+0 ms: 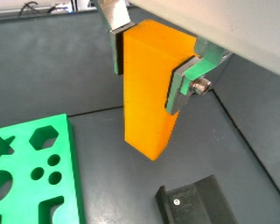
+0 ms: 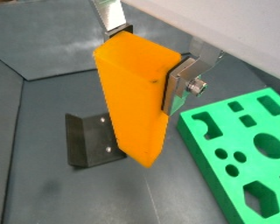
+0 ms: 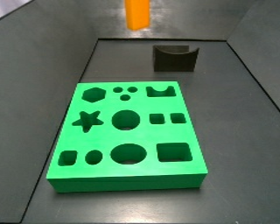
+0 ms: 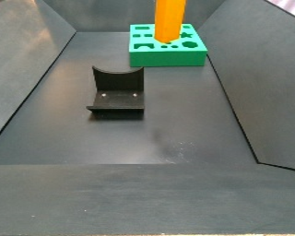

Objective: Pick up the rectangle object. Move up. Move to above the board. Insert the rectangle object.
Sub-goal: Move to above the board.

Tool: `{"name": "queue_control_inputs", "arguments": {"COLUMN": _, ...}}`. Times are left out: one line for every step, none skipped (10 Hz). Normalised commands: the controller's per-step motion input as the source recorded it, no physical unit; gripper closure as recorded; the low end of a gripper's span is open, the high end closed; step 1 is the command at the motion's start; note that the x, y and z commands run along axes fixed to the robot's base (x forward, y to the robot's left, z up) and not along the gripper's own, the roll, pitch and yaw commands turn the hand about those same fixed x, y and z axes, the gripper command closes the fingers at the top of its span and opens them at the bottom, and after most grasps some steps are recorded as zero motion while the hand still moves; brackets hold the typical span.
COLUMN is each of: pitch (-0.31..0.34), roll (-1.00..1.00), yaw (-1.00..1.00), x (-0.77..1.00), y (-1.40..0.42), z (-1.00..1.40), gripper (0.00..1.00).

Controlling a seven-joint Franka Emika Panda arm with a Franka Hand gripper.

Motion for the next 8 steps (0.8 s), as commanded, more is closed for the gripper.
{"name": "queue_control_inputs", "arguments": {"pitch": 0.086, "roll": 0.04, "yaw": 0.05, "x": 0.11, "y": -0.02, "z": 1.0, "gripper": 1.0}}
{"name": "queue_control_inputs", "arguments": {"pitch": 0.089, "roll": 0.04, "yaw": 0.05, "x": 0.09, "y": -0.02, "z": 0.91, "gripper": 1.0}}
{"name": "queue_control_inputs", "arguments": {"pitch": 0.089, "roll": 0.04, "yaw": 0.05, "x": 0.06, "y": -0.02, "z": 0.69, "gripper": 1.0}}
{"name": "queue_control_inputs", "arguments": {"pitch": 0.085, "roll": 0.04, "yaw": 0.05, "x": 0.04, "y": -0.02, "z": 0.53, "gripper": 1.0}}
{"name": "queue_control_inputs", "arguments": {"pitch": 0.083, "roll": 0.04, "yaw": 0.05, "x": 0.02, "y": -0.02, "z": 0.31, "gripper": 1.0}}
{"name": "queue_control_inputs", "arguments": {"pitch": 0.164, "roll": 0.01, "yaw": -1.0, "x": -0.02, "y": -1.0, "z": 0.0, "gripper": 1.0}}
{"name": "queue_control_inputs", "arguments": {"pitch": 0.162, "roll": 0.01, "yaw": -1.0, "x": -0.01, "y": -1.0, "z": -0.04, "gripper": 1.0}}
{"name": "queue_control_inputs", "arguments": {"pitch": 0.176, "roll": 0.01, "yaw": -1.0, "x": -0.01, "y": -1.0, "z": -0.03, "gripper": 1.0}}
